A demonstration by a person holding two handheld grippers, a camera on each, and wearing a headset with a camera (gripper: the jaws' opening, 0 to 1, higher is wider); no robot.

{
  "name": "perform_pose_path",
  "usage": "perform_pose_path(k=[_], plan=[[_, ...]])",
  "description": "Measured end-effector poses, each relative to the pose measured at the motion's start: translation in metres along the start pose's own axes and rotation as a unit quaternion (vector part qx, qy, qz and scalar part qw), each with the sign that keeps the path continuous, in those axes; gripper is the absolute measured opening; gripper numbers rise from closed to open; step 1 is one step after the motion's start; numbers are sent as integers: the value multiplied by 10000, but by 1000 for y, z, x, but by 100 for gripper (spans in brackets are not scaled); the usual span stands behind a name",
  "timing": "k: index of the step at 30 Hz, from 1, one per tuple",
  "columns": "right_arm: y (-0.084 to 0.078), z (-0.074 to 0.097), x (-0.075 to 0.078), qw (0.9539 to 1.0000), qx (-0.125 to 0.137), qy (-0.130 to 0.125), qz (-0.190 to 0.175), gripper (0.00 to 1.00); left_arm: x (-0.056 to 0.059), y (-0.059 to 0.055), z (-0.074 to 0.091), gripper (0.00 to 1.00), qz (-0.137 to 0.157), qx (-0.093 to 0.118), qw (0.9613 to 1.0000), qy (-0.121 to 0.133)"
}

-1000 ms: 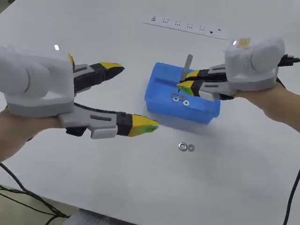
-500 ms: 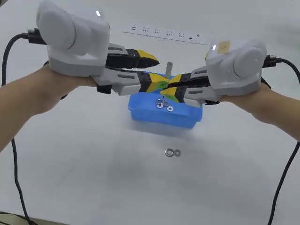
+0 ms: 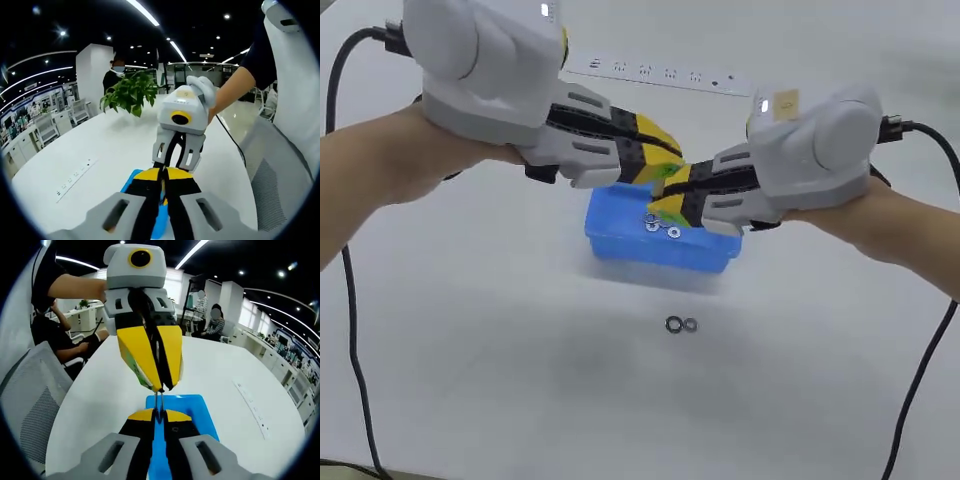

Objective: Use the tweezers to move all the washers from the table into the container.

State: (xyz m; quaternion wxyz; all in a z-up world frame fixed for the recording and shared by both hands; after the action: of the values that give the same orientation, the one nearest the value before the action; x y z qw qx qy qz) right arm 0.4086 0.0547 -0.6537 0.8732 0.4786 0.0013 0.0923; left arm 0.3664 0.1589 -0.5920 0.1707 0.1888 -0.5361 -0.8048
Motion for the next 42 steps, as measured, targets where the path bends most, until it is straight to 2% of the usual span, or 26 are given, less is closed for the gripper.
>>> perform_pose_path(k=[6,9,13,17,22,25,27,36,39,42], plan=[[4,7,-14,9998,69,146,68,8,16,8,5,5,-271,18,9995,-155],[7,12,-21,9997,84,193,122,8,22,10,8,5,-267,100,9995,-160],[8,14,-31,9995,-31,319,49,10,31,9,9,5,-268,147,9995,-126],[6,15,-41,9993,-105,342,56,10,38,2,12,5,-39,258,9997,-4],[2,16,-57,9988,-229,430,65,11,53,-5,15,5,60,322,9994,65],[-2,16,-63,9989,-267,365,109,12,56,-9,16,5,108,321,9993,142],[-6,16,-66,9991,-290,324,-17,13,57,-13,17,5,168,342,9991,163],[-19,26,-77,9993,-304,200,-128,24,65,-21,17,5,151,327,9993,127],[-27,32,-79,9991,-258,70,-344,27,67,-26,15,5,112,281,9995,95],[-35,35,-83,9983,-295,44,-498,32,68,-30,12,5,163,275,9995,79]])
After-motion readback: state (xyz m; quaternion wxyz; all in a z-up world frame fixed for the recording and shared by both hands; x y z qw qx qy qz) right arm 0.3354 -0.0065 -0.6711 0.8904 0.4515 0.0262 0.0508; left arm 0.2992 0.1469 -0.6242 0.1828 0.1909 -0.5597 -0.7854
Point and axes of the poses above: the centre of the closed fingertips' face, and the gripper's own axes: z roughly backward along the fingers, x roughly to its right, y roughly out of its top, the point moved 9 cm from there along z, roughly backward along the fingers, and after that the axes turned 5 degrees about y, right-handed, at the moved point
